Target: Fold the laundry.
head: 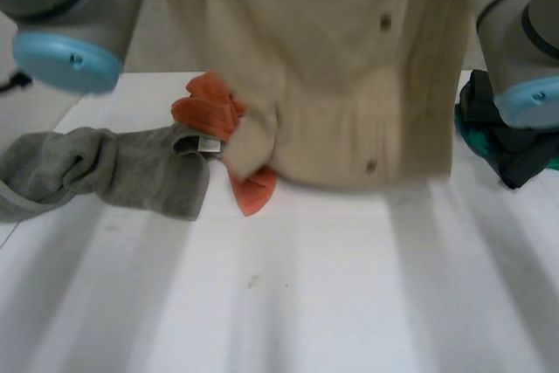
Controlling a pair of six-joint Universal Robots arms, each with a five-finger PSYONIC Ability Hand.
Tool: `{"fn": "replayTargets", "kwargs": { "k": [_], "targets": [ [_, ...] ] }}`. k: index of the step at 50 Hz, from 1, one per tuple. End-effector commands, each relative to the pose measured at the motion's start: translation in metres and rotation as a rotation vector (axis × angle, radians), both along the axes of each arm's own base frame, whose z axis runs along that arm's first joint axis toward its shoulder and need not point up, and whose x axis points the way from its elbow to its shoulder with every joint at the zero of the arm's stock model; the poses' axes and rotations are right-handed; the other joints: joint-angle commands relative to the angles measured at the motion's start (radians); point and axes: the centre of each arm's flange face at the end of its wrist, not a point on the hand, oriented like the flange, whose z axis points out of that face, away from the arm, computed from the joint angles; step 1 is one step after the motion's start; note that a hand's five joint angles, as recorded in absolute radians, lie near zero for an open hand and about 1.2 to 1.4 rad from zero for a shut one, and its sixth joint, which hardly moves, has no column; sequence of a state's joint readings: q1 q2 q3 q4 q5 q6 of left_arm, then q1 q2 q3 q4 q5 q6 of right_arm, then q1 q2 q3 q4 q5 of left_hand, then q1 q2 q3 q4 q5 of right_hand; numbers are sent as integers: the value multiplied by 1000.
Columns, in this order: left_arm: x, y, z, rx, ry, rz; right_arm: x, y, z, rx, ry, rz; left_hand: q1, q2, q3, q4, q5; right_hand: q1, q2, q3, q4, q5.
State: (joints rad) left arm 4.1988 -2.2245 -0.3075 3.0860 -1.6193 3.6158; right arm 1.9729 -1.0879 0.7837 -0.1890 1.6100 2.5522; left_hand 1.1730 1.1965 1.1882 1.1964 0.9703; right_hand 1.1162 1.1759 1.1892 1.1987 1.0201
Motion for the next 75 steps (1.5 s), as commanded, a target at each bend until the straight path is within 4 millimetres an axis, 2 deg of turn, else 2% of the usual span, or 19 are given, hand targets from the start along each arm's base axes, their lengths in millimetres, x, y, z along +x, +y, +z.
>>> {"fn": "replayTargets", "kwargs": {
  "k": [1, 5, 9, 12, 16, 17, 20, 21, 25, 29, 39, 45, 46, 49, 52, 57, 61, 68, 75],
  "targets": [
    [9, 24, 59, -298, 158, -20, -1, 7, 49, -292, -123, 17, 223, 200, 208, 200, 251, 280, 220, 207, 198, 202],
    [6, 24, 36, -215, 82, -50, 1, 6, 40, -244, -96, 50, 223, 200, 208, 200, 251, 280, 220, 207, 198, 202],
    [8, 17, -10, -63, 10, -31, 1, -2, 14, -137, -73, 78, 223, 200, 208, 200, 251, 280, 220, 207, 198, 202],
    [7, 15, -40, 21, -28, -22, 0, -11, -22, -25, -35, 84, 223, 200, 208, 200, 251, 280, 220, 207, 198, 202],
    [4, 11, -98, 173, -103, -13, -3, -18, -83, 146, 32, 87, 223, 200, 208, 200, 251, 280, 220, 207, 198, 202],
    [1, 12, -126, 244, -141, -15, -4, -19, -110, 217, 60, 94, 223, 200, 208, 200, 251, 280, 220, 207, 198, 202],
    [-2, 15, -167, 343, -200, -24, -6, -15, -151, 321, 112, 111, 223, 200, 208, 200, 251, 280, 220, 207, 198, 202],
    [-5, 20, -190, 399, -235, -34, -8, -12, -176, 383, 152, 118, 223, 200, 208, 200, 251, 280, 220, 207, 198, 202],
    [-7, 37, -237, 528, -318, -56, -17, 0, -214, 485, 242, 110, 223, 200, 208, 200, 251, 280, 220, 207, 198, 202],
    [-4, 60, -259, 631, -394, -77, -26, 22, -226, 582, 324, 109, 223, 200, 208, 200, 251, 280, 220, 207, 198, 202],
    [29, 129, -248, 851, -586, -120, -59, 96, -197, 847, 601, 179, 223, 200, 208, 200, 251, 280, 220, 207, 198, 202],
    [52, 200, -229, 1026, -771, -202, -93, 144, -172, 1016, 889, 247, 223, 200, 208, 200, 251, 280, 220, 207, 198, 202],
    [55, 221, -223, 1058, -819, -240, -98, 154, -167, 1056, 933, 285, 223, 200, 208, 200, 251, 280, 220, 207, 198, 202],
    [59, 249, -215, 1088, -883, -304, -104, 160, -161, 1088, 939, 322, 223, 200, 208, 200, 251, 280, 220, 207, 198, 202],
    [58, 257, -210, 1092, -894, -339, -105, 157, -161, 1099, 902, 326, 223, 200, 208, 200, 251, 280, 220, 207, 198, 202],
    [43, 242, -207, 1066, -863, -358, -103, 147, -180, 1150, 859, 339, 122, 98, 107, 98, 150, 280, 220, 207, 198, 202],
    [26, 213, -206, 1009, -802, -322, -101, 141, -192, 1167, 821, 329, -998, -1022, -1014, -1022, -970, 280, 220, 207, 198, 202],
    [-1, 144, -203, 836, -633, -248, -96, 137, -199, 1129, 790, 313, -998, -1022, -1014, -1022, -970, 280, 220, 207, 198, 202],
    [-35, 64, -230, 653, -572, -193, -88, 138, -203, 1081, 776, 316, -828, -851, -843, -851, -799, 280, 220, 207, 198, 202]
  ]
}}
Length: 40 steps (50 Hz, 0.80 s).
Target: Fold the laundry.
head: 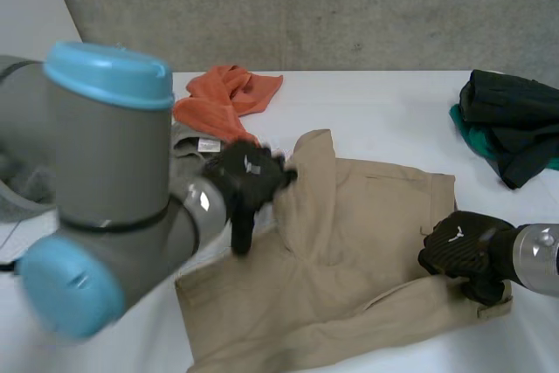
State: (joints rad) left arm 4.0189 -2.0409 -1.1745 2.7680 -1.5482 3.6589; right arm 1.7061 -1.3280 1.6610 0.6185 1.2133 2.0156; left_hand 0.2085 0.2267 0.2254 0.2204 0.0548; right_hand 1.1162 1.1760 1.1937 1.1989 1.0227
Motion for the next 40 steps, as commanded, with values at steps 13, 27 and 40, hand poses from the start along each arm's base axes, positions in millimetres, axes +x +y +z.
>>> {"fn": "replayTargets", "kwargs": {
  "k": [13, 27, 40],
  "targets": [
    [-62, -105, -86, -257, -20, -190, 15, 2, -9, -94, -49, -10, 196, 177, 179, 184, 175, 280, 220, 203, 197, 199],
    [-57, -120, -101, -293, -125, -134, 19, 7, -11, -96, -62, -3, 1188, 1170, 1171, 1176, 1167, 280, 220, 203, 197, 199],
    [-10, -115, -70, -296, -358, 287, 23, 11, -10, -100, -65, 15, 1188, 1170, 1171, 1176, 1167, 280, 220, 203, 197, 199]
  ]
}}
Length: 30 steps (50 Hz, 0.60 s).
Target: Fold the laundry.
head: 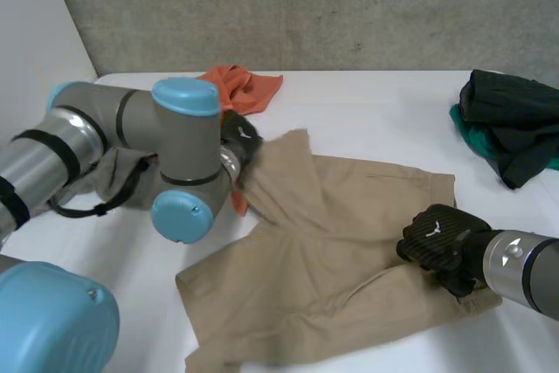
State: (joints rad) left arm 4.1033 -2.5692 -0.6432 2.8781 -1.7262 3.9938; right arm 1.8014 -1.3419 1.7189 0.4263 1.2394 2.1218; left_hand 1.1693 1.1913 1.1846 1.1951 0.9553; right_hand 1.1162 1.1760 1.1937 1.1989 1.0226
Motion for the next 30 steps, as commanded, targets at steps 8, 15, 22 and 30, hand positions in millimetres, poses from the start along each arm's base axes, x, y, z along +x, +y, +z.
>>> {"fn": "replayTargets", "kwargs": {
  "k": [8, 15, 22, 30],
  "targets": [
    [21, 35, -2, 123, -153, 154, 7, 8, 0, 1, 1, 18, 178, 156, 163, 152, 217, 280, 220, 203, 197, 199],
    [28, 38, 40, 105, 39, 240, 8, 5, 2, -11, -15, -5, -903, -925, -918, -928, -863, 280, 220, 203, 197, 199],
    [53, 61, 90, 135, 237, 275, 9, 2, 5, -7, -45, -34, -921, -943, -936, -947, -881, 280, 220, 203, 197, 199],
    [74, 127, 87, 408, 264, 164, 8, -4, 9, 6, -87, -98, -797, -819, -813, -823, -758, 280, 220, 203, 197, 199]
  ]
}}
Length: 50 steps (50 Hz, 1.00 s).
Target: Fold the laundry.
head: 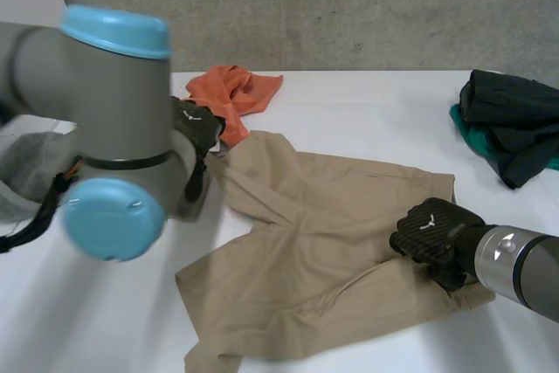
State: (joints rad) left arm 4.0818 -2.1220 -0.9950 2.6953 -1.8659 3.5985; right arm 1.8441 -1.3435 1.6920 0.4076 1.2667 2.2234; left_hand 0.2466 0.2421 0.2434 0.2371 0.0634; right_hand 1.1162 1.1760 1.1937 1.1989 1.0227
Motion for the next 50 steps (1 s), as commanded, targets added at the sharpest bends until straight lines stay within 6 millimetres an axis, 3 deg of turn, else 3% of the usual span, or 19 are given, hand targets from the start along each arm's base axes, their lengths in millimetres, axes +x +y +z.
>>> {"fn": "replayTargets", "kwargs": {
  "k": [1, 7, 14, 19, 25, 26, 29, 33, 37, 42, 46, 50],
  "targets": [
    [21, 61, -9, 249, 51, -118, -1, -6, 4, 8, -40, -60, 131, 136, 134, 141, 140, 280, 220, 203, 197, 199],
    [37, 97, -38, 486, 30, -155, -3, -10, 8, 1, -60, -95, 225, 229, 228, 234, 233, 280, 220, 203, 197, 199],
    [43, 104, -58, 569, 0, -152, -5, -12, 12, -10, -68, -108, 234, 238, 237, 243, 243, 280, 220, 203, 197, 199],
    [42, 105, -67, 641, 2, -151, -9, -13, 17, -24, -78, -124, 433, 438, 437, 443, 442, 280, 220, 203, 197, 199],
    [36, 120, -63, 733, 50, -213, -12, -13, 21, -33, -82, -136, 612, 617, 615, 622, 621, 280, 220, 203, 197, 199],
    [35, 120, -63, 738, 59, -216, -12, -13, 21, -33, -82, -138, 828, 832, 831, 837, 836, 280, 220, 203, 197, 199],
    [34, 119, -63, 727, 62, -209, -13, -12, 21, -30, -81, -139, 1149, 1153, 1152, 1158, 1157, 280, 220, 203, 197, 199],
    [36, 116, -67, 709, 28, -179, -15, -9, 22, -9, -69, -139, 1150, 1154, 1153, 1159, 1158, 280, 220, 203, 197, 199],
    [39, 126, -67, 721, -35, -210, -20, 0, 24, 37, -26, -98, 1150, 1154, 1153, 1159, 1158, 280, 220, 203, 197, 199],
    [40, 151, -59, 744, -189, -373, -34, 30, 25, 179, 142, 171, 1150, 1154, 1153, 1159, 1158, 280, 220, 203, 197, 199],
    [37, 156, -51, 695, -254, -441, -38, 27, 28, 197, 147, 209, 1150, 1154, 1153, 1159, 1158, 280, 220, 203, 197, 199],
    [28, 143, -38, 585, -269, -420, -37, 10, 24, 179, 99, 126, 1150, 1154, 1153, 1159, 1158, 280, 220, 203, 197, 199]
  ]
}}
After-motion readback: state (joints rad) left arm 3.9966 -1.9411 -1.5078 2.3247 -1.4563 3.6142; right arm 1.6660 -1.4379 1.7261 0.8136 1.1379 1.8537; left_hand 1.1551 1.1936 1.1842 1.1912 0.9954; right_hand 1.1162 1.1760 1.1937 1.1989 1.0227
